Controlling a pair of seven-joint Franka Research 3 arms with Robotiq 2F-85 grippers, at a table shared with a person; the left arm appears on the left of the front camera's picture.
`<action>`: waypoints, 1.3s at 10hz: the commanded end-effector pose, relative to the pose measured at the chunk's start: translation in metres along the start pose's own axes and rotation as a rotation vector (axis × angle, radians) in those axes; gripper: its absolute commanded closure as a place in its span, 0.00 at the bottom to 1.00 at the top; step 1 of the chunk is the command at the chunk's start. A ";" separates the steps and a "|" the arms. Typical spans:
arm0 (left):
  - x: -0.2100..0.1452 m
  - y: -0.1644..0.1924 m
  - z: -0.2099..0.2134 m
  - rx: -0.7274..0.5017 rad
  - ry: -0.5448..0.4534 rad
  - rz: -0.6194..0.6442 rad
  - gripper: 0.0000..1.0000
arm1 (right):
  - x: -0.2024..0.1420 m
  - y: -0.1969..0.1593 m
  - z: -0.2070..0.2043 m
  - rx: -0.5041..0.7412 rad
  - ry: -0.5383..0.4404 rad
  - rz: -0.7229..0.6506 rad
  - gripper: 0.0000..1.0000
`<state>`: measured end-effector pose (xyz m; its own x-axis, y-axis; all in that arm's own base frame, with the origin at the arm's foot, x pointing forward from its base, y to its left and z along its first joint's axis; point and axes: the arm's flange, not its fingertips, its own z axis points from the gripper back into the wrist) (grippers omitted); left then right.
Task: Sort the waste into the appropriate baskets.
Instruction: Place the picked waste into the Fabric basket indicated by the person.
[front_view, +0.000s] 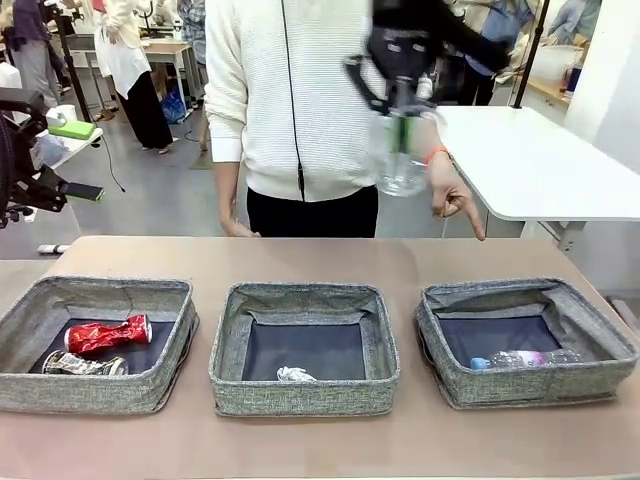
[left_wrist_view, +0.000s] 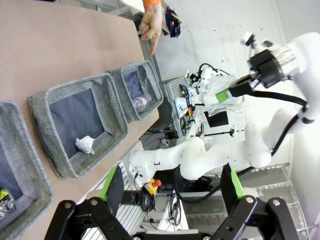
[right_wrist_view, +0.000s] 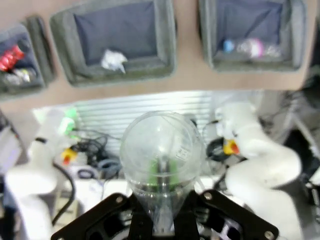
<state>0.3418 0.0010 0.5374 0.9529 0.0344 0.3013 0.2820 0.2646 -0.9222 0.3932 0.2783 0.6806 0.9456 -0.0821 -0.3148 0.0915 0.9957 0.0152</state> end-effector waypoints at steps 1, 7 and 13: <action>0.000 -0.001 0.000 -0.023 -0.006 -0.019 0.00 | -0.031 -0.104 -0.080 0.080 0.008 -0.060 0.93; 0.000 -0.001 0.000 -0.023 -0.006 -0.019 0.00 | 0.024 -0.218 -0.221 0.418 -0.015 -0.270 0.93; 0.000 -0.001 0.000 -0.023 -0.006 -0.019 0.00 | 0.034 -0.255 -0.263 0.617 -0.056 -0.565 0.93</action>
<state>0.3417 0.0011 0.5372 0.9530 0.0347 0.3009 0.2815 0.2649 -0.9223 0.3363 0.0258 0.4344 0.7532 -0.5326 -0.3860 0.6565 0.6452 0.3907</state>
